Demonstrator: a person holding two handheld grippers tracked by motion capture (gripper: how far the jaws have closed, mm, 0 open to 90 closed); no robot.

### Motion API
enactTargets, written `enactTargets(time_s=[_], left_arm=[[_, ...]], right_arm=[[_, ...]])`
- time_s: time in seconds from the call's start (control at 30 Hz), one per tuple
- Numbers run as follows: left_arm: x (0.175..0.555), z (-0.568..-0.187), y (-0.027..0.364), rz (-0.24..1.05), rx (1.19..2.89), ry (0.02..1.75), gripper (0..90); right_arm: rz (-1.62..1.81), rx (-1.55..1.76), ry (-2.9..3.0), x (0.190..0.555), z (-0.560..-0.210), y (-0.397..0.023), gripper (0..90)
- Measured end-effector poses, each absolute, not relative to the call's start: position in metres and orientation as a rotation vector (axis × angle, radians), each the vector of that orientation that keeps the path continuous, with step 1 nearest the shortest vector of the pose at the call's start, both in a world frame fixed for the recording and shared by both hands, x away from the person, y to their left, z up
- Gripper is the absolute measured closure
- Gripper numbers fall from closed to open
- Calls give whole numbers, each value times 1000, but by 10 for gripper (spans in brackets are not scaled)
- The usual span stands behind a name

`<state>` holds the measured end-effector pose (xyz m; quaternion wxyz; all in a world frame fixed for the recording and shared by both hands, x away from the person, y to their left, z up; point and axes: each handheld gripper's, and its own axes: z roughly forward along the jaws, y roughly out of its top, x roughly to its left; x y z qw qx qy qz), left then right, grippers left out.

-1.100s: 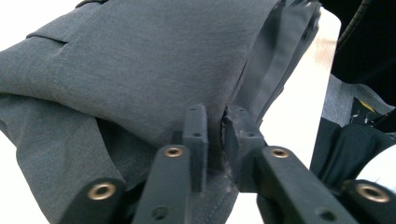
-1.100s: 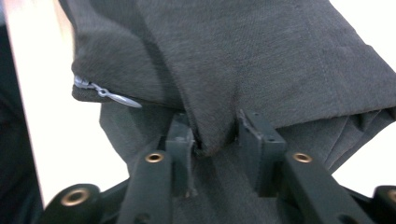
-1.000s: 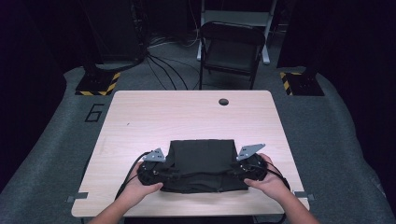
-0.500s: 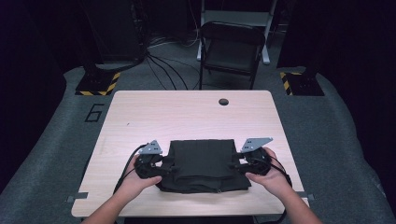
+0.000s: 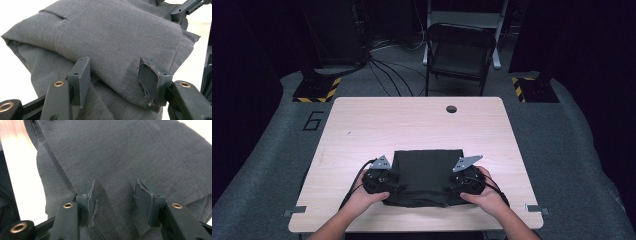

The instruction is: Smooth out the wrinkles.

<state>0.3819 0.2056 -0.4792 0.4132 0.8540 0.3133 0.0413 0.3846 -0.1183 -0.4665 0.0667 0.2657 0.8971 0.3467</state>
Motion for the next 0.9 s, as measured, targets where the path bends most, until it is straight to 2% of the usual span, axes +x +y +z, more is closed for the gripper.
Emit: enactTargets(time_s=[0.3,0.9], left_arm=[[378,-497,208,102,2181,789,427],[376,-509,207,154,2175,779,451]], right_arm=[[1039,842,2696,378,-485,-120,502],[1057,868,2664,378,-497,-118,491]])
